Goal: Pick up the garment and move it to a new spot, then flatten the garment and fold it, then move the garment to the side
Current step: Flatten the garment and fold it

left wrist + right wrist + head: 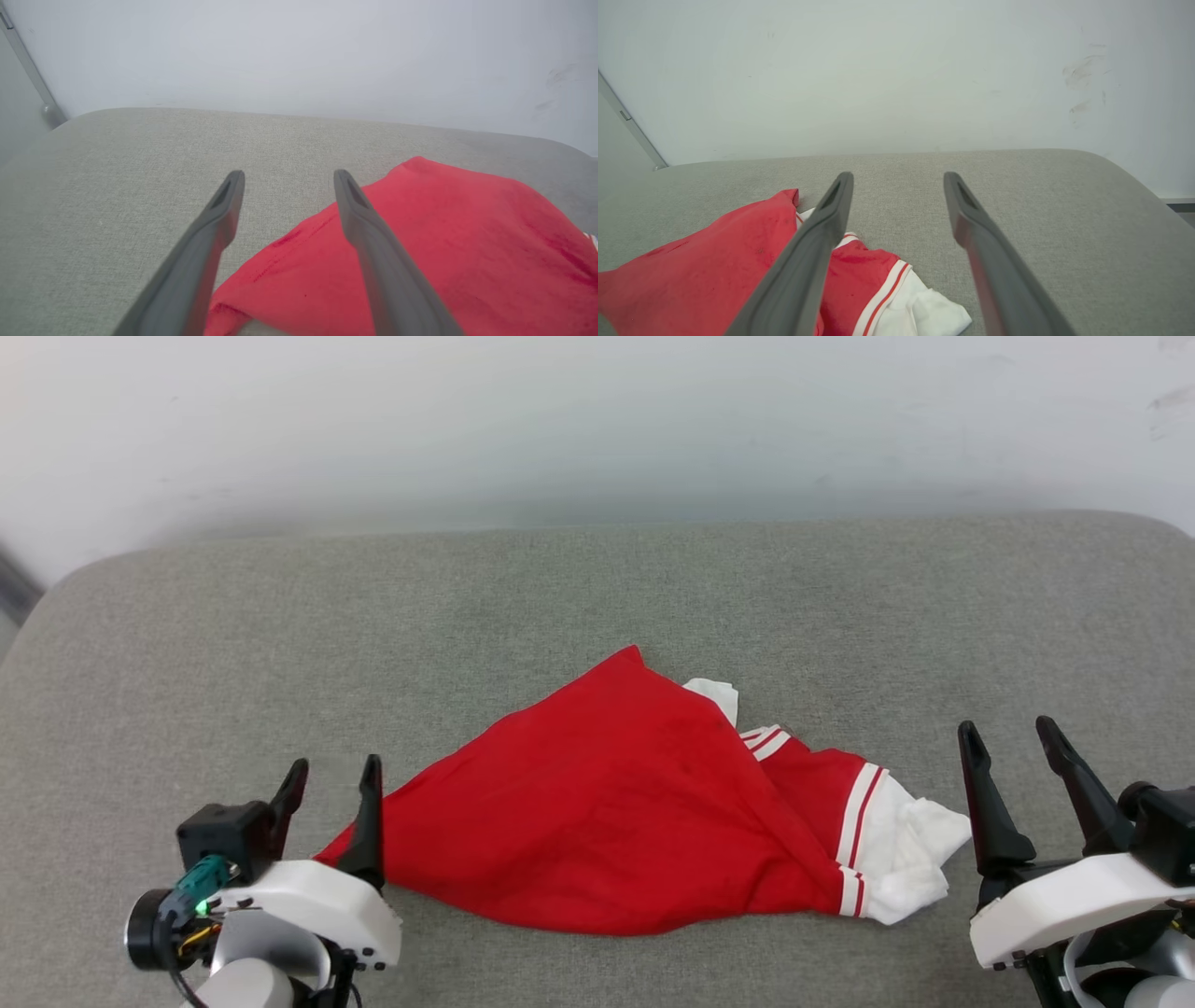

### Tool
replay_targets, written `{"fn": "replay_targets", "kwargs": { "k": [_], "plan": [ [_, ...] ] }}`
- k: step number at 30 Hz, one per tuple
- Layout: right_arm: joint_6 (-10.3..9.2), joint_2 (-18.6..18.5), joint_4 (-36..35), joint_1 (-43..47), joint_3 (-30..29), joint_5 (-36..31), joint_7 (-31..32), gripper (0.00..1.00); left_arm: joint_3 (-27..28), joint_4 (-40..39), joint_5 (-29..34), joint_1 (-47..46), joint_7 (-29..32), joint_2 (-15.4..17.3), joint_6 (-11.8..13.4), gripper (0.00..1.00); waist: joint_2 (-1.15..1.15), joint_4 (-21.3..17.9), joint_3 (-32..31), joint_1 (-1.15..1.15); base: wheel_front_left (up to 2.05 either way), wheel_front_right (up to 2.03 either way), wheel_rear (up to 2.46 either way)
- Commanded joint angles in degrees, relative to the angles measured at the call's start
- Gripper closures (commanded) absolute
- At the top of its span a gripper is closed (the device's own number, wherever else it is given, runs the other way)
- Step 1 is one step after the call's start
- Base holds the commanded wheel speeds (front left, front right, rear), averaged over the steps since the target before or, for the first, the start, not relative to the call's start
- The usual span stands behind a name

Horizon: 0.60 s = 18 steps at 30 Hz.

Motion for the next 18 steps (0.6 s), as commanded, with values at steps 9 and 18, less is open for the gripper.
{"fn": "replay_targets", "kwargs": {
  "k": [9, 18],
  "plan": [
    [-0.02, 0.2, -1.3, -1.4, 0.8, 0.2, 0.4, 0.0, -4.2, 3.1, 0.9, -12.8, 7.1, -0.6, -8.0, 0.0, 0.0, -1.5, 3.3, 0.0, 0.0, 0.0, 0.0],
    [-0.02, 0.2, -0.5, -5.0, 2.3, 0.7, -1.1, 0.0, -8.7, 12.3, -2.0, -28.9, 23.7, -0.6, -19.5, 0.0, 0.0, -5.8, 11.0, 0.0, 0.0, 0.0, 0.0]
  ]
}}
